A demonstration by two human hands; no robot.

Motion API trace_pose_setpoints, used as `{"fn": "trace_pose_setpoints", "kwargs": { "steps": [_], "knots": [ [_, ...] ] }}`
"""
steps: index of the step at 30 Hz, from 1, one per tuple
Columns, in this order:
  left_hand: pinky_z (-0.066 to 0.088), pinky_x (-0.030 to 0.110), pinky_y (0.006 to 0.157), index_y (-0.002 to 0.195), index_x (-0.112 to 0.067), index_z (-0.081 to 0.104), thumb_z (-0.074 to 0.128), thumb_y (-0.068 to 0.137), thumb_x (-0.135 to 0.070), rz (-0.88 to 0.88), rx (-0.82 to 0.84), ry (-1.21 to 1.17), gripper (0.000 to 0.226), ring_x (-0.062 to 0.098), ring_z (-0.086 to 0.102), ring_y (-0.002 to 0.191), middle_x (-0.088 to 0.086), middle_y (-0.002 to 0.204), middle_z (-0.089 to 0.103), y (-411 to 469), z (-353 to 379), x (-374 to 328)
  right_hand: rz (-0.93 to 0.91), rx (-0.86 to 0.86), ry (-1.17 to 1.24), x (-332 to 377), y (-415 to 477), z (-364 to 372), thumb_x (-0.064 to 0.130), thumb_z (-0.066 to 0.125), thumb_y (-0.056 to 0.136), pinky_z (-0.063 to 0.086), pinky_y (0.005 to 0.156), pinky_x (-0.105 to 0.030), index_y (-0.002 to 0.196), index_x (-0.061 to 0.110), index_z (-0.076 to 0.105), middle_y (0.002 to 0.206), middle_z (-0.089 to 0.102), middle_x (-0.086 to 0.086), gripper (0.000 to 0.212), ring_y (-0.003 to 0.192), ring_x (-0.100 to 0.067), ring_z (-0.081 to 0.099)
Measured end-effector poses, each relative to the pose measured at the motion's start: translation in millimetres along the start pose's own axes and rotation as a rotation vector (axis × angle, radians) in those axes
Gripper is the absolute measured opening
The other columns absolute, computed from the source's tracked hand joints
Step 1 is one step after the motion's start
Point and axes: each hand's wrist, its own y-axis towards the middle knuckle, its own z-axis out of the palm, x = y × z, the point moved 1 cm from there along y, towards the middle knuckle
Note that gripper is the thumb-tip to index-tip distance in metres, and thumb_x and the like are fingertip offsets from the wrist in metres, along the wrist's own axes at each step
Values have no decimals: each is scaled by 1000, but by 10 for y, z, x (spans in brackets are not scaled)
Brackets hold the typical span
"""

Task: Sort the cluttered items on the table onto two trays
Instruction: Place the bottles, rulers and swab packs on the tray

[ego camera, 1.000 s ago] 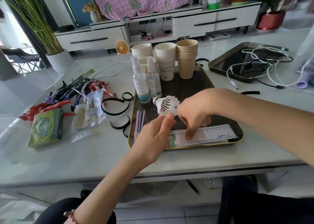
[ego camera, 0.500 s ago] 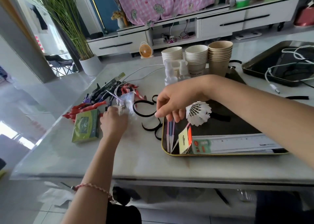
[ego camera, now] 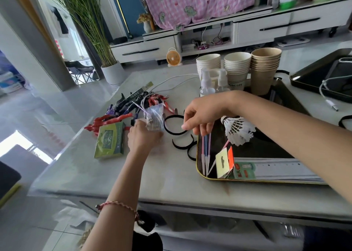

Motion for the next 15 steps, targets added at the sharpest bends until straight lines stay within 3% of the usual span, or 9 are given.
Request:
{"fn": "trace_pose_setpoints", "kwargs": {
  "steps": [3,6,9,12,15],
  "knots": [
    [45,39,84,102,-2,59,61,83,-39,25,-50,-103,41,34,57,102,14,102,62,62,-43,-2,-11,-27,29,9,45,3,23,53,95,52,63,-23,106,4,57,84,63,-8,22,65,-15,60],
    [40,44,92,128,-9,48,47,93,-35,115,-128,-24,44,36,48,114,20,123,54,151,-87,-58,-26,-83,51,19,111,15,20,53,95,51,58,-20,103,6,57,81,63,-6,17,64,-14,60],
    [31,48,100,144,-24,28,31,100,-34,238,-31,274,46,36,32,128,19,136,41,180,-37,-122,-25,-108,60,34,198,46,19,52,95,50,55,-19,99,7,57,79,63,-5,13,62,-14,59],
    [27,46,99,135,-18,40,24,100,-34,230,11,358,41,35,28,126,18,133,45,190,41,-149,-34,-113,61,69,251,70,18,52,95,49,54,-19,101,6,57,78,62,-5,14,60,-13,58],
    [29,46,97,116,-4,53,28,99,-25,167,-31,230,36,35,31,122,20,122,52,215,31,-191,-51,-131,76,105,272,70,18,53,95,49,57,-21,103,4,57,78,62,-5,17,59,-13,57]
  ]
}}
